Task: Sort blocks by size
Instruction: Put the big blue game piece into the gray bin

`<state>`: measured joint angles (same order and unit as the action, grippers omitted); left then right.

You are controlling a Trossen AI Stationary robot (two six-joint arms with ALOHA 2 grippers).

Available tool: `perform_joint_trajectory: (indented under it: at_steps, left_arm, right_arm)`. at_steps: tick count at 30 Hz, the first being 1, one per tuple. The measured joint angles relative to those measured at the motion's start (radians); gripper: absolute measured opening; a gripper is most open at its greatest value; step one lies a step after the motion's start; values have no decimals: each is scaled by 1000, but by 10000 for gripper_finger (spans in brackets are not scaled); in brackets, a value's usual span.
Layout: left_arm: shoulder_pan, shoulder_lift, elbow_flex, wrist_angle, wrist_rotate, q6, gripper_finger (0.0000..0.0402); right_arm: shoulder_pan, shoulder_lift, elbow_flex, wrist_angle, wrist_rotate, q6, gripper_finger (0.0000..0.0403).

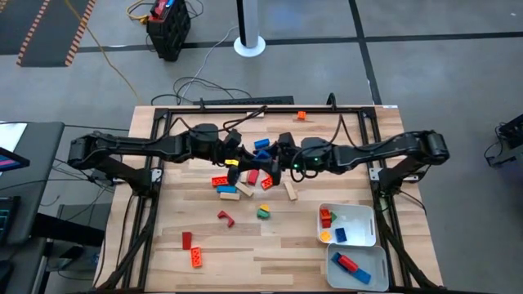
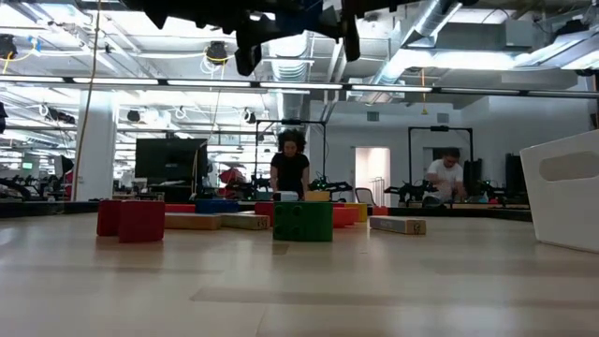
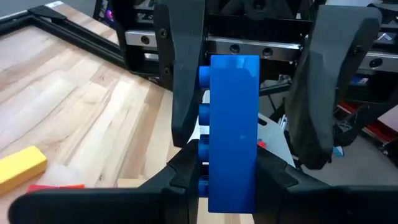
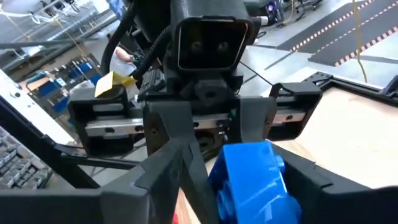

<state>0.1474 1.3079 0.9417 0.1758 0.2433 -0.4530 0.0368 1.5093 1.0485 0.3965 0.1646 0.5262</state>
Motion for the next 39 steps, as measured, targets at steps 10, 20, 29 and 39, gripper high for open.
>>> perform_joint_trajectory:
  at_steps: [10,20,29,39]
  left_arm:
    - [-2,-1,0,9,21,12,89]
    - [-1,2,-2,-30,-66,-55,194]
    - [15,0,0,-161,-60,-109,248]
    - [16,0,0,-159,-84,-116,232]
  right_arm:
    - [0,-1,2,-16,-26,-24,120]
    - [-28,-21,3,-121,-115,-32,120]
    - [-7,-217,1,-734,-366,-31,120]
    - [251,-336,-71,-1298,-484,107,120]
